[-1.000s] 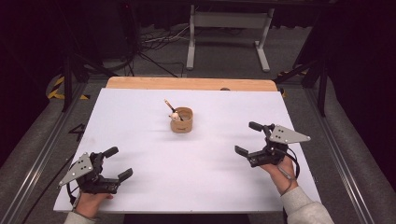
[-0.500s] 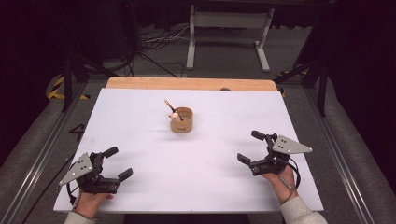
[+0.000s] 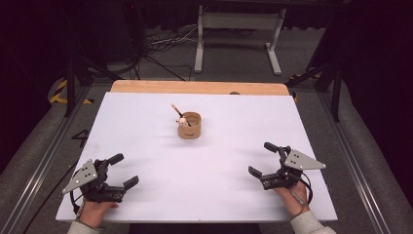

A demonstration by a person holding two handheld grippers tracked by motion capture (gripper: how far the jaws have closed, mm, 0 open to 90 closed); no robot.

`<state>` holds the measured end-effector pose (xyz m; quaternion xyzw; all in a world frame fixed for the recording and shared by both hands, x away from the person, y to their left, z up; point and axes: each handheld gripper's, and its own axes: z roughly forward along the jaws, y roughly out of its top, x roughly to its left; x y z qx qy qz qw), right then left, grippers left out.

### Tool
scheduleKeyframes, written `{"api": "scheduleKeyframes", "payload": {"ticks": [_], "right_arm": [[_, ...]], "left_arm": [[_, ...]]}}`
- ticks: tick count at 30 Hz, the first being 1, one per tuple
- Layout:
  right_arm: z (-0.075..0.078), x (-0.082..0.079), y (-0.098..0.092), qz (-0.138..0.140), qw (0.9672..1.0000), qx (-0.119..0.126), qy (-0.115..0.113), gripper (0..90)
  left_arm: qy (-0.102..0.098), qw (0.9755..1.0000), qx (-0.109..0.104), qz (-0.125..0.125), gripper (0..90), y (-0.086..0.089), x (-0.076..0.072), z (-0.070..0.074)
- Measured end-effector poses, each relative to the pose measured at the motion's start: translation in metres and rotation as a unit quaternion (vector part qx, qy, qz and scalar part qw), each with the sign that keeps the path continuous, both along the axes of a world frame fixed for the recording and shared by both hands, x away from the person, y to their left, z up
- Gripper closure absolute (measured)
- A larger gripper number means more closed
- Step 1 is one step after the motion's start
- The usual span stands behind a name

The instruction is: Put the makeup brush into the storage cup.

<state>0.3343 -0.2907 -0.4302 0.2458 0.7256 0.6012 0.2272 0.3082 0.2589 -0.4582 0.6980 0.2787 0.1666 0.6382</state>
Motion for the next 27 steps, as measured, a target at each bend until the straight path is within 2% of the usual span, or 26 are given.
{"api": "scheduleKeyframes", "payload": {"ticks": [6,14,20,27], "right_arm": [[-0.014,0.003,-0.002,-0.009,0.9997,0.004,0.021,0.0],[-0.022,0.007,-0.007,-0.027,0.9988,0.002,0.041,0.0],[-0.023,0.007,-0.003,-0.024,0.9987,-0.008,0.045,0.0],[-0.023,0.006,-0.003,-0.026,0.9987,-0.004,0.043,0.0]], "left_arm": [[0.0,1.0,-0.005,-0.004,2.7,-0.001,0.0,-0.001],[-0.002,0.9999,-0.013,0.001,2.5,0.001,0.001,0.0],[-0.004,0.9999,-0.016,0.004,2.5,0.002,0.0,0.0],[-0.004,0.9998,-0.017,0.005,2.0,0.002,0.001,0.0]]}}
